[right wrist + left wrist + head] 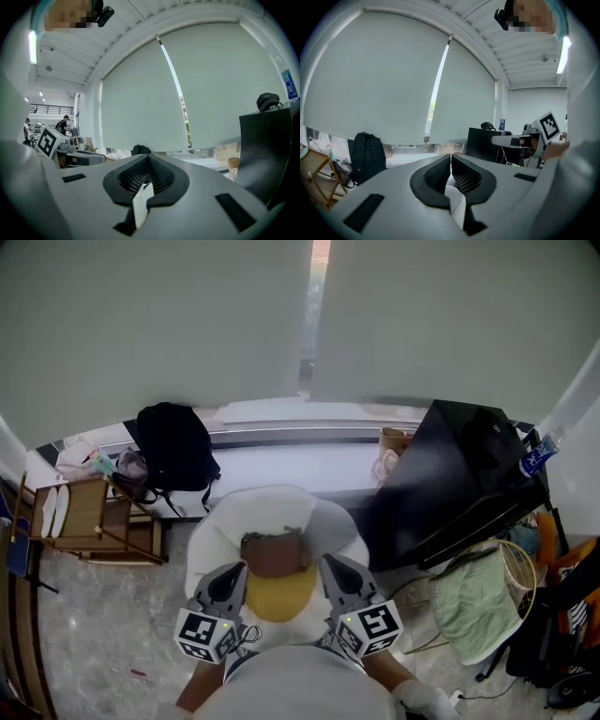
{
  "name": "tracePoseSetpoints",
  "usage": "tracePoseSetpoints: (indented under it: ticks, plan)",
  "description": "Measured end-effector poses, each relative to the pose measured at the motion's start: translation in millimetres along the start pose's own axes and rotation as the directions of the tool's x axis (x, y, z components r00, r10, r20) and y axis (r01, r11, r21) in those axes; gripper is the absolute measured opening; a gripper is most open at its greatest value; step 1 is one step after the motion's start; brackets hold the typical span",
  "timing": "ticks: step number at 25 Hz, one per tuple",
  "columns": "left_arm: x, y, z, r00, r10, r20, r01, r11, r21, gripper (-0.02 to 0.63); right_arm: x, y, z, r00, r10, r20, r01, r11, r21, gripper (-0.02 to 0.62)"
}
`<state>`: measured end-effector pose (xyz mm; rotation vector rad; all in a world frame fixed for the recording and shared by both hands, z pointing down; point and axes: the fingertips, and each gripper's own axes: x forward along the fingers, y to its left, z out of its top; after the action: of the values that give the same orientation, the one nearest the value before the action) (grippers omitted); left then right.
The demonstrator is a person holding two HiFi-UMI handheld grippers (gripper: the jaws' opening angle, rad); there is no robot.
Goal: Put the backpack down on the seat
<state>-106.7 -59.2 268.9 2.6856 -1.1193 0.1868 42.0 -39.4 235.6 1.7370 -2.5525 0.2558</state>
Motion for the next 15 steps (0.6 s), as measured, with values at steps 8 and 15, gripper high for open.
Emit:
tracePoseSetpoints:
  ticks: [8, 15]
  plan:
    - [-18, -5, 9, 0.999, 0.014, 0.031, -0.014, 1.000, 0.000, 0.035, 0, 15, 0, 0.999, 0.048, -0.011, -0.048, 0.999, -0.021, 0.031]
    - [-27, -7, 11, 0.999, 0.012, 0.032, -0.012, 1.000, 0.002, 0.035, 1, 19, 3, 0.999, 0.043, -0.027, -0.044, 0.998, -0.037, 0.029]
